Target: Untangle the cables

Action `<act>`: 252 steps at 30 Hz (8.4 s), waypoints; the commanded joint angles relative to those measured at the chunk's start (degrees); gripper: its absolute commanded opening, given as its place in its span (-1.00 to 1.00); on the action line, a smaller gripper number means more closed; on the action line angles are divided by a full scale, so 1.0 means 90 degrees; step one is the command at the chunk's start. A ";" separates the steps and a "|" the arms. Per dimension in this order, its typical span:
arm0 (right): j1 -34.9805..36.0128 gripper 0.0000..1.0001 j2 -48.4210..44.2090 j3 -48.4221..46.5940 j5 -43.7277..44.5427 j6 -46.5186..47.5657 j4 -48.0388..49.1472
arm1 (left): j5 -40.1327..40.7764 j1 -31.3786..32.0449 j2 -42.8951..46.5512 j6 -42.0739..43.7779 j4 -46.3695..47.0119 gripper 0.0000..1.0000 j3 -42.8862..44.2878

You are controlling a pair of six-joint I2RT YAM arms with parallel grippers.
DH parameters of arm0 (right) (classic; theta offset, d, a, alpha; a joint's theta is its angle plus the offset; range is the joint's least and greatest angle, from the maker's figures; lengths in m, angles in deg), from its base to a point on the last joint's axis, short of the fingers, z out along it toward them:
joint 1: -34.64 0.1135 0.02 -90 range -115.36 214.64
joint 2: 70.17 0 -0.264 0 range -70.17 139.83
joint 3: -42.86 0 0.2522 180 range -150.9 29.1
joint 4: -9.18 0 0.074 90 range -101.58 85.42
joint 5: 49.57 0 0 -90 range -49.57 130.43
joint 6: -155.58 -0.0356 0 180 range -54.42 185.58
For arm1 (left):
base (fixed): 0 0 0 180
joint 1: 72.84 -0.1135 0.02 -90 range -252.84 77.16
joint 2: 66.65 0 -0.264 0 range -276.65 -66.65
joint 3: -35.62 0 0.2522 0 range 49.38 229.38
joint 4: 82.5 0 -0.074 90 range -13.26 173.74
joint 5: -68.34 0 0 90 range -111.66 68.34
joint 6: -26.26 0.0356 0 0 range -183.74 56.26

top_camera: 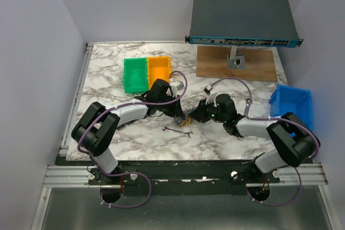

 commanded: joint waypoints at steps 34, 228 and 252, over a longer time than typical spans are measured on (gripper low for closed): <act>-0.0990 -0.99 -0.2224 0.0553 0.6190 -0.2569 -0.2749 | 0.3166 -0.1518 0.2142 -0.1192 -0.0230 -1.00 -0.1550; 0.0862 -0.99 -0.3350 -0.3836 0.4787 -0.1363 -0.4804 | 0.1492 -0.0356 0.1019 -0.0483 0.0012 -0.41 -0.0798; 0.0856 -0.99 -0.4940 -0.4246 0.9038 -0.1620 -0.7659 | 0.2496 -0.2282 0.2131 -0.1751 -0.0130 -1.00 -0.1916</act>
